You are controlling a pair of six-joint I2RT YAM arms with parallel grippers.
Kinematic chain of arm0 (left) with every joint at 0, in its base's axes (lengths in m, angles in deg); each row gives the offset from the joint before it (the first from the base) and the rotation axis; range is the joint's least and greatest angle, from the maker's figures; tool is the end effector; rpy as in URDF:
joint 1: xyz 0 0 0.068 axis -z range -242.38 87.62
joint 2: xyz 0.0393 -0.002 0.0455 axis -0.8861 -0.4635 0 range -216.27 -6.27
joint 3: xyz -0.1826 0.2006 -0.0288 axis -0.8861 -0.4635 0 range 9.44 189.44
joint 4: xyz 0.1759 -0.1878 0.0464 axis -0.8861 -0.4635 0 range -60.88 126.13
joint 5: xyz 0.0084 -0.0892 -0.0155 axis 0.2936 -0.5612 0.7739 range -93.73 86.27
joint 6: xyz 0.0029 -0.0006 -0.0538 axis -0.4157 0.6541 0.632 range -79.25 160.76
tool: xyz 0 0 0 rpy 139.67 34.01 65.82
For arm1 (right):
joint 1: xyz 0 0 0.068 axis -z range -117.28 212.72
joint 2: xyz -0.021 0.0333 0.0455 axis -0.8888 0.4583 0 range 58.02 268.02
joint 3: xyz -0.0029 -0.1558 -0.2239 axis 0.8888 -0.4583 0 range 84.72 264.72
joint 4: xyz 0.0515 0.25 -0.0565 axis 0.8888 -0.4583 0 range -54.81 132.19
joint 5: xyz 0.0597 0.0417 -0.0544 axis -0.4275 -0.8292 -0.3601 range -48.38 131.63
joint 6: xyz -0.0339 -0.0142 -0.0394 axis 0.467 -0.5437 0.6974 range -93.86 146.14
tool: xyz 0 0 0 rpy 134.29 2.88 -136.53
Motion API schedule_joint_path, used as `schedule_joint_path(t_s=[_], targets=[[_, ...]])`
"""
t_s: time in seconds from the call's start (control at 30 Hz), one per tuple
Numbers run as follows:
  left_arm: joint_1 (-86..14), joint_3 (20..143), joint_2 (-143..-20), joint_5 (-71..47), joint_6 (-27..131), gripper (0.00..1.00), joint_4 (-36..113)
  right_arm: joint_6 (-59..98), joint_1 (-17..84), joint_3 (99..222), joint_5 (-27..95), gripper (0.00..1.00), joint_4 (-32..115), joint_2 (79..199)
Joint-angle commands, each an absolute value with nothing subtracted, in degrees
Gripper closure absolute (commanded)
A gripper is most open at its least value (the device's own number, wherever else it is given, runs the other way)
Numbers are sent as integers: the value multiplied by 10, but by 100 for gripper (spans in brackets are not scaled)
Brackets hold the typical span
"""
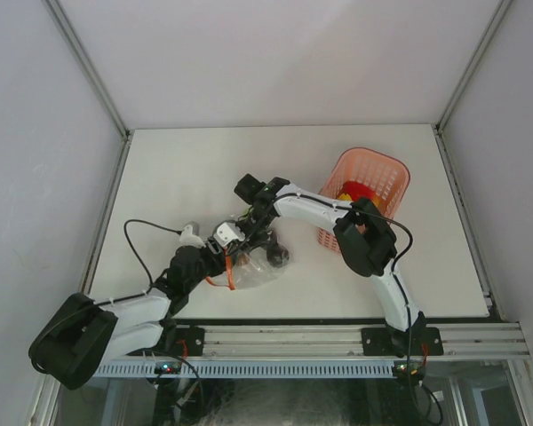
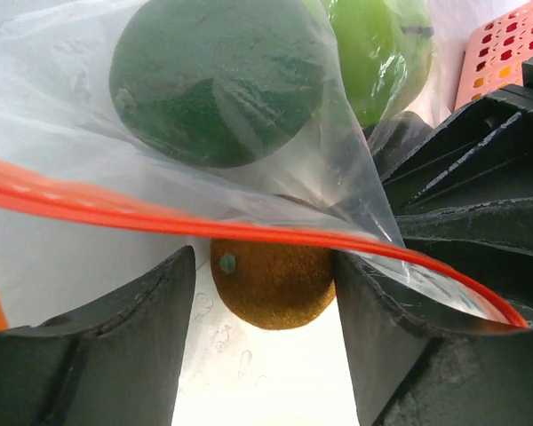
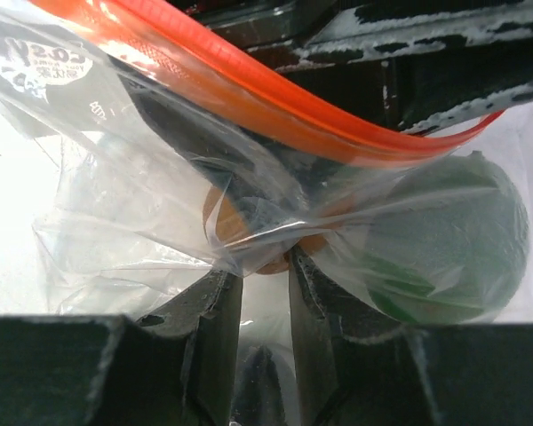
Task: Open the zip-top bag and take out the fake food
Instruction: Pick up the fake fruit from the zipper food storage bag.
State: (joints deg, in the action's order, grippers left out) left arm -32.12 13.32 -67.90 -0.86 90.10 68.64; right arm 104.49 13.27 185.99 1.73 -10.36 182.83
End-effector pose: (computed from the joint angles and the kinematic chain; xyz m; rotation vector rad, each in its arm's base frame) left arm 0.1522 -0.0868 0.1240 -0.3832 2.0766 -0.8164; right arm 0.2711 0.3519 0.1891 -2.4000 1.0468 0.8396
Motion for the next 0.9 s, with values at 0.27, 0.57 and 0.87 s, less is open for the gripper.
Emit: schedule_joint_path(t_s=[0.27, 0.57, 0.87], targets=[[-320, 147, -742, -53, 896, 31, 746, 1029, 118, 1891, -12, 84, -109, 1853], [-320, 137, -721, -42, 901, 66, 731, 1009, 134, 1883, -7, 84, -101, 1832], [-320, 122, -566, -43, 907, 77, 589, 942, 150, 1800, 95, 82, -9, 1782]])
